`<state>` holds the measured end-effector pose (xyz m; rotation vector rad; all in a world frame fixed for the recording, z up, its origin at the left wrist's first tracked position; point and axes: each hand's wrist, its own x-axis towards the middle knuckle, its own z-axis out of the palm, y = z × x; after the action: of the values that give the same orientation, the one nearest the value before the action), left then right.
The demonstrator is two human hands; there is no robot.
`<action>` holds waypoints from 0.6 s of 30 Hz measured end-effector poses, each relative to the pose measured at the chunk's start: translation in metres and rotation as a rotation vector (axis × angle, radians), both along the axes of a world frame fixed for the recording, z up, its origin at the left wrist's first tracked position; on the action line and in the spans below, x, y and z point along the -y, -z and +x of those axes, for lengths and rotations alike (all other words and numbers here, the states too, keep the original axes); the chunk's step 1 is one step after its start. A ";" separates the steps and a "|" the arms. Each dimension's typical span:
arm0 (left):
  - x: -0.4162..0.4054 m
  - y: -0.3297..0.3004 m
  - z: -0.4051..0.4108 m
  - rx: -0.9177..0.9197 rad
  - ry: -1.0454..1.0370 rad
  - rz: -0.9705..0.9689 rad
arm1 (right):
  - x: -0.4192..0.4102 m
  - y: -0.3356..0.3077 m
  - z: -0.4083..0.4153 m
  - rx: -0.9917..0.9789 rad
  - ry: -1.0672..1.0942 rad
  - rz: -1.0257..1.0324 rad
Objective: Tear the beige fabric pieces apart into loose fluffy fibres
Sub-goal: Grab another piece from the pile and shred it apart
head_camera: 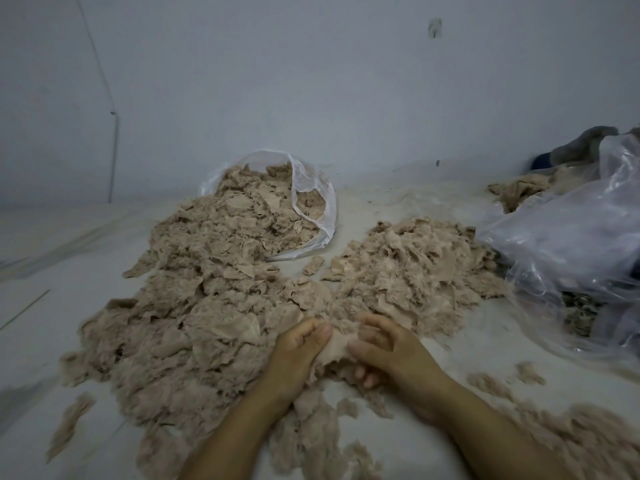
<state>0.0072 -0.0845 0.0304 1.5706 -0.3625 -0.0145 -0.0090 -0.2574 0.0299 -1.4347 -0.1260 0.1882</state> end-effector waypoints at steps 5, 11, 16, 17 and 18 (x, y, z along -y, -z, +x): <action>-0.001 -0.003 0.002 0.017 -0.083 -0.024 | 0.009 -0.002 0.004 0.107 0.182 0.016; -0.008 -0.001 0.005 0.045 -0.077 -0.021 | 0.035 -0.013 0.000 0.220 0.446 -0.364; 0.007 0.000 -0.004 0.152 0.078 0.154 | 0.006 -0.007 -0.005 0.322 0.083 -0.541; 0.007 0.000 -0.004 0.153 0.068 0.153 | 0.000 -0.003 -0.005 0.340 0.070 -0.486; 0.007 -0.001 -0.003 0.145 0.046 0.149 | -0.004 -0.002 -0.003 0.360 0.114 -0.438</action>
<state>0.0047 -0.0912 0.0312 1.7148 -0.5211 0.0377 -0.0123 -0.2539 0.0319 -1.8984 -0.3111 -0.1494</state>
